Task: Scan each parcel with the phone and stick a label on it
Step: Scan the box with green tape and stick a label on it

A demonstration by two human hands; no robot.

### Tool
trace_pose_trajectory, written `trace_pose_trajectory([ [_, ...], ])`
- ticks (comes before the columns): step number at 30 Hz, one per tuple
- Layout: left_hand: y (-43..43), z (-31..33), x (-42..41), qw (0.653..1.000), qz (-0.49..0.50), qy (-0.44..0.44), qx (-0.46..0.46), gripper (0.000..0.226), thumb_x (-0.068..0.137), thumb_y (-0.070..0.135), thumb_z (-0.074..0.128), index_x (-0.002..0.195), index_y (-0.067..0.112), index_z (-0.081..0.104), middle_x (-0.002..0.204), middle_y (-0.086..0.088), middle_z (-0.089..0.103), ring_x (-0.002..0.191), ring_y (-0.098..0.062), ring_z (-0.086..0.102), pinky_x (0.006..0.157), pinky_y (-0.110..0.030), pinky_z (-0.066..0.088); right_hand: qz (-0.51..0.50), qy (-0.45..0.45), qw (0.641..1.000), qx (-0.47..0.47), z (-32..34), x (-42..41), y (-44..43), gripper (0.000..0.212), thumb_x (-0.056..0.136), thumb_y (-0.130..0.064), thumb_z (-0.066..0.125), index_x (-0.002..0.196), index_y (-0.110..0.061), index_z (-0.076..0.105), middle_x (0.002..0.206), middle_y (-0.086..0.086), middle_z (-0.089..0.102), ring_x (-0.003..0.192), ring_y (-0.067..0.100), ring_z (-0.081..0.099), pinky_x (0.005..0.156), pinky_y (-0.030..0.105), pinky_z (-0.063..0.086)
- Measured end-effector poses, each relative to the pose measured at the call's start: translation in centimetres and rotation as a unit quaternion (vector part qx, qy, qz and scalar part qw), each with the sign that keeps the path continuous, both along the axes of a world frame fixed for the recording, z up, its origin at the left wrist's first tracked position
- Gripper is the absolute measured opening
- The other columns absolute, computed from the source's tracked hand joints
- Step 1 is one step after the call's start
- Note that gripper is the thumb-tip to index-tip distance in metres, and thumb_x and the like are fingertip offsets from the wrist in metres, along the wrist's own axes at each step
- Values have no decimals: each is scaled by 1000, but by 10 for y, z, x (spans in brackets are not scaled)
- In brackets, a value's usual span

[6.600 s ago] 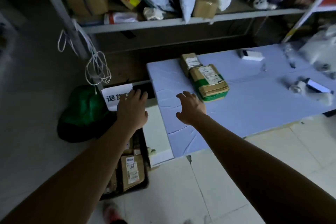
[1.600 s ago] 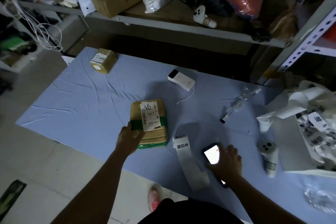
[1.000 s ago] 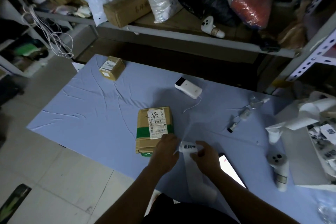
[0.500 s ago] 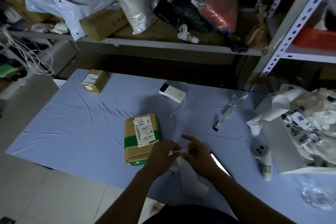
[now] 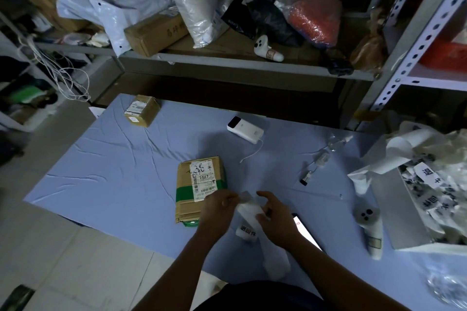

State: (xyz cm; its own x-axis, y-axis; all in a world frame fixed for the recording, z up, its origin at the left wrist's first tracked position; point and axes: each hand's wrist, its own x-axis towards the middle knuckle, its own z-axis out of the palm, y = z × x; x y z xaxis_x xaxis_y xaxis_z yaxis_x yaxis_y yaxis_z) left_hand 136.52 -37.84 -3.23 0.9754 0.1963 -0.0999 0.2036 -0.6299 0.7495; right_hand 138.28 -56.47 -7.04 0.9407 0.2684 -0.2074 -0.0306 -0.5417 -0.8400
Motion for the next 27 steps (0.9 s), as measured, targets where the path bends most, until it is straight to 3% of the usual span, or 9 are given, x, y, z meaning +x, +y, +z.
trace_pose_trajectory([
  [3, 11, 15, 2, 993, 113, -41, 0, 13, 99, 18, 60, 93, 27, 68, 83, 12, 67, 72, 1, 61, 54, -10, 41, -42, 30, 998, -22, -3, 2, -5, 52, 86, 1, 63, 135, -15, 55, 77, -9, 61, 70, 0, 62, 60, 7, 42],
  [7, 27, 34, 4, 966, 129, -170, 146, 9, 92, 15, 69, 95, 11, 76, 98, -5, 75, 77, -22, 68, 66, -26, 53, -144, -3, 987, -74, -1, 3, -4, 72, 77, -5, 75, 142, -19, 46, 122, 7, 51, 117, 26, 50, 90, 31, 47],
  [10, 28, 35, -1, 934, 51, -242, 258, 5, 84, 11, 75, 88, 7, 75, 94, -11, 74, 80, -33, 68, 72, -40, 53, -131, 60, 984, 104, 27, 14, 21, 50, 84, -19, 78, 127, -30, 54, 110, -1, 66, 105, 22, 64, 81, 21, 49],
  [13, 27, 26, -11, 896, -29, -305, 321, 6, 83, 12, 76, 82, 6, 74, 89, -10, 73, 78, -32, 68, 66, -41, 54, -120, 254, 897, 343, 54, 29, 50, 38, 91, -23, 74, 124, -30, 56, 98, 6, 77, 91, 23, 76, 75, 31, 61],
  [19, 55, 17, -44, 899, -65, -260, 346, 53, 61, 38, 94, 99, 8, 74, 100, -8, 74, 83, -28, 68, 73, -35, 51, -88, 215, 926, 296, 54, 19, 72, 41, 87, 3, 71, 121, -17, 58, 99, 14, 77, 88, 23, 77, 80, 42, 63],
  [21, 62, 20, -55, 950, -20, -138, 281, 81, 49, 51, 96, 114, 10, 72, 108, -5, 74, 87, -25, 70, 78, -37, 54, -97, 209, 920, 318, 50, 12, 74, 32, 89, 2, 69, 113, -17, 60, 98, 15, 77, 87, 23, 77, 75, 36, 63],
  [23, 62, 25, -61, 994, 77, 10, 72, 94, 52, 50, 96, 133, 15, 61, 108, 5, 75, 91, -12, 71, 81, -31, 58, -101, 245, 898, 352, 46, 7, 79, 32, 89, 3, 70, 113, -16, 59, 101, 17, 76, 89, 25, 77, 72, 32, 63],
  [25, 63, 25, -59, 967, 193, 67, -156, 83, 64, 32, 94, 136, 12, 57, 94, 6, 78, 79, -5, 72, 68, -22, 57, -101, 257, 895, 351, 42, 2, 86, 36, 87, 5, 71, 117, -12, 59, 106, 17, 74, 94, 26, 76, 77, 35, 63],
  [27, 69, 21, -54, 933, 257, 51, -248, 59, 75, 14, 87, 128, 6, 63, 82, 2, 78, 65, -6, 70, 60, -18, 54, -102, 252, 905, 327, 36, -4, 97, 37, 86, 4, 73, 117, -11, 60, 108, 13, 74, 94, 22, 75, 78, 32, 62],
])
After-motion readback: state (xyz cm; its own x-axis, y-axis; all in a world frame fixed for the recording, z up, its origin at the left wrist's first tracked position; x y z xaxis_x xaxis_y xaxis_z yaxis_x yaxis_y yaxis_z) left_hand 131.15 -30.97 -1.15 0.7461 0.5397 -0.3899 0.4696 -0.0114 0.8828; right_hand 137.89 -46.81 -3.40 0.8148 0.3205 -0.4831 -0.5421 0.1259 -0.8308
